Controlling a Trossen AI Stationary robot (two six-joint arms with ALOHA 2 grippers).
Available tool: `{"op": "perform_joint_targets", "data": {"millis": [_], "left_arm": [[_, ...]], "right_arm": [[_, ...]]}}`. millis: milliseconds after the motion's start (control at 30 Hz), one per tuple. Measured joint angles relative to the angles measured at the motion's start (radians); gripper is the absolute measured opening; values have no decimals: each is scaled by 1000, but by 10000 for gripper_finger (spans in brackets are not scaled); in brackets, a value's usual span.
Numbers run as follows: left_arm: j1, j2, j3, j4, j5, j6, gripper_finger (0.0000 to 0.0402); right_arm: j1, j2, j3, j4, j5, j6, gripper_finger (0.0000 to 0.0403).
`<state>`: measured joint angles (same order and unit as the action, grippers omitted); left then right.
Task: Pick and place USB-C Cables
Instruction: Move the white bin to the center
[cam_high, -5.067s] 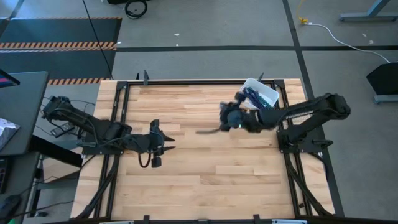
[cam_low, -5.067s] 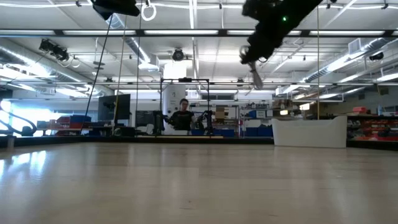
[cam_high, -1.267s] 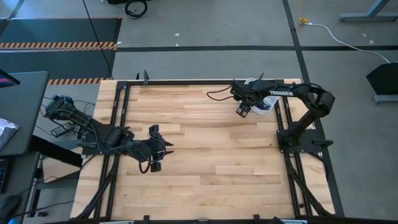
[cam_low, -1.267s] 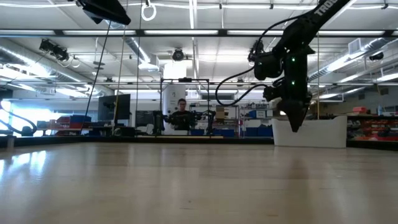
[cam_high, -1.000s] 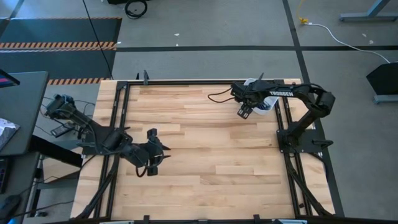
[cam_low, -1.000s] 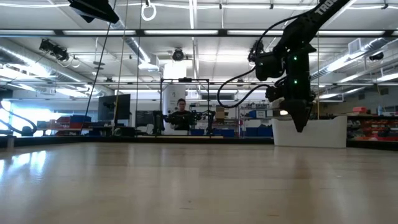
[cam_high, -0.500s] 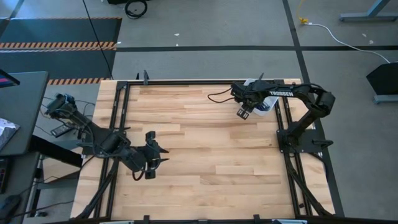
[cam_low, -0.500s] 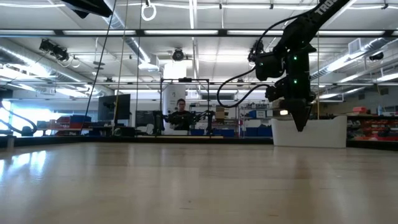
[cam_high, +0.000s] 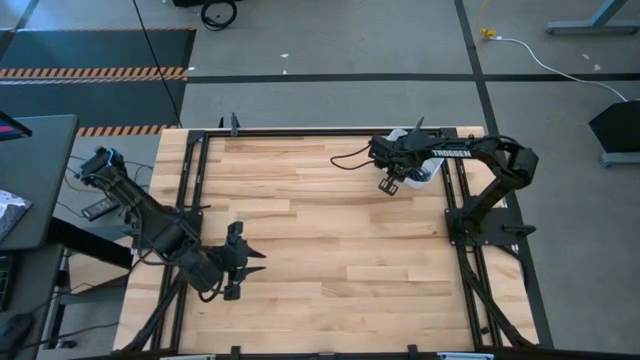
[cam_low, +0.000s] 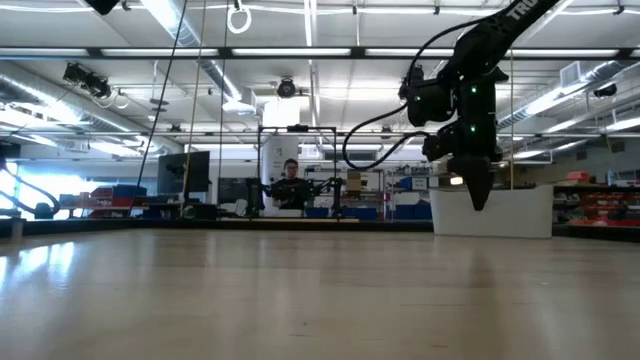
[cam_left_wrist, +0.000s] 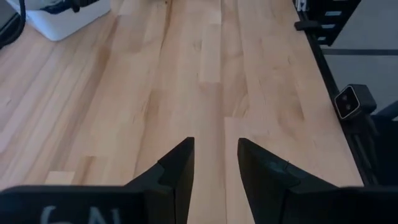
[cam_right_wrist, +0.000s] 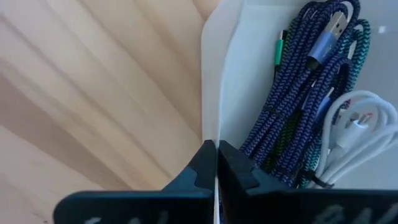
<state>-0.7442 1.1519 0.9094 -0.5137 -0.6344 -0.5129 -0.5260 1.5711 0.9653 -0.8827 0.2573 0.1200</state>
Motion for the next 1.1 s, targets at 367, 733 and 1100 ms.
{"op": "perform_joint_targets", "data": {"millis": [367,733,1100], "left_arm": [[-39,0,0,0,-41,-7,130],[-38,0,0,0,-79,-1,130],[-38,-1,0,3,-88,0,130]], "right_arm": [[126,0,0,66,-47,42,4],[385,0,0,179,-84,134,2],[614,156,200,174,-67,205,2]]}}
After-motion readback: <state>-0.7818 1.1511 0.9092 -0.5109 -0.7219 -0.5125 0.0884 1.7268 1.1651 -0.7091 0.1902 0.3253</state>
